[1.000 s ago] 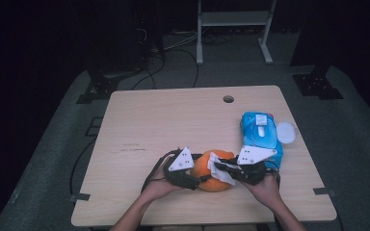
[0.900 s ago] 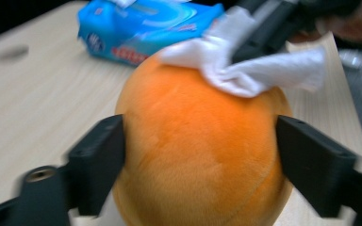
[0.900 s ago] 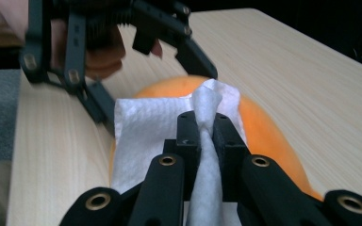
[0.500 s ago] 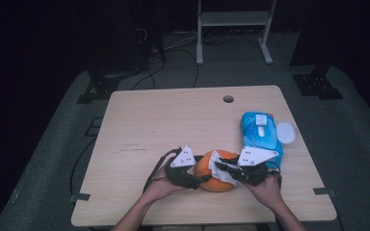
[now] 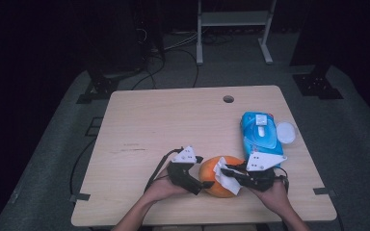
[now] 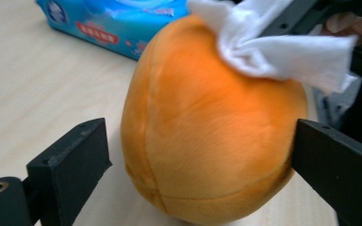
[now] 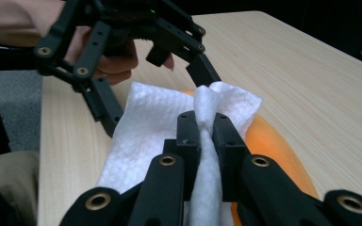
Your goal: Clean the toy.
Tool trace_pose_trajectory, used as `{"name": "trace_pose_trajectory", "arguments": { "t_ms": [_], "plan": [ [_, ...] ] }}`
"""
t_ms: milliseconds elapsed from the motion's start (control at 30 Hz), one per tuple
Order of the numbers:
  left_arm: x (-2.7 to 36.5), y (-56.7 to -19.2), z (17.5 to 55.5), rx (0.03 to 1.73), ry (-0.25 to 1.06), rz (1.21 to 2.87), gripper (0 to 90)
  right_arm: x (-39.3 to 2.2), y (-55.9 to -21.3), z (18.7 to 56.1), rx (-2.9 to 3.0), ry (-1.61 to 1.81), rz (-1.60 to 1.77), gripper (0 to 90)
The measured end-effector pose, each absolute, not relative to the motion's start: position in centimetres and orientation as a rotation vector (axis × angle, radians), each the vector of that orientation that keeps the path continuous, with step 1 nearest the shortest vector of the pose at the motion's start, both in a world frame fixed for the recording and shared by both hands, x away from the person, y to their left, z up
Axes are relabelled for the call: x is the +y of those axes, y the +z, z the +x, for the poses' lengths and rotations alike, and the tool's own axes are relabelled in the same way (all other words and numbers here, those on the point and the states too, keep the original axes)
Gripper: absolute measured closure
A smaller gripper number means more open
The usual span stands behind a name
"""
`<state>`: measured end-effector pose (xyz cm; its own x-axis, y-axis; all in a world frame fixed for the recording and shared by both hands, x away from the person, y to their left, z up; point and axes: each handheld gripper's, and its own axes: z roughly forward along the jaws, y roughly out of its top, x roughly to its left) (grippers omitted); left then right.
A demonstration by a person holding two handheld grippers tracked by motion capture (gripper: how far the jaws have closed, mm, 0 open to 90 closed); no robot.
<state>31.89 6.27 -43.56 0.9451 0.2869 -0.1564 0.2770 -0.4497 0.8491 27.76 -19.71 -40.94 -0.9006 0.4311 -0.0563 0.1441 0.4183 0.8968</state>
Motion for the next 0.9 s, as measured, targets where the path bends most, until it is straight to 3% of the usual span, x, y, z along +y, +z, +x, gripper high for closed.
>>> {"name": "trace_pose_trajectory", "arguments": {
  "t_ms": [133, 200, 333, 467, 633, 900],
  "plan": [
    [6.1, -43.8, 31.7, 0.372, -0.013, 2.056, 14.3, -19.9, -40.9, 27.3, 2.402, 1.468, 0.479, 82.2],
    [6.2, -43.4, 31.3, 0.341, 0.049, 2.055, 33.9, -20.0, -40.4, 27.4, 2.391, 1.461, 0.478, 82.1],
    [6.2, -42.0, 30.4, 0.295, 0.257, 2.018, 37.5, -19.7, -39.1, 27.2, 2.342, 1.462, 0.463, 82.1],
    [5.6, -41.7, 29.7, 0.277, 0.352, 2.053, 37.2, -17.5, -38.3, 27.6, 2.329, 1.479, 0.402, 82.1],
    [6.2, -42.3, 30.1, 0.300, 0.325, 2.077, 36.7, -16.5, -39.2, 28.2, 2.355, 1.437, 0.379, 82.3],
    [6.6, -42.7, 30.4, 0.327, 0.263, 2.071, 31.9, -19.6, -39.8, 28.6, 2.333, 1.421, 0.488, 82.2]
  ]
}}
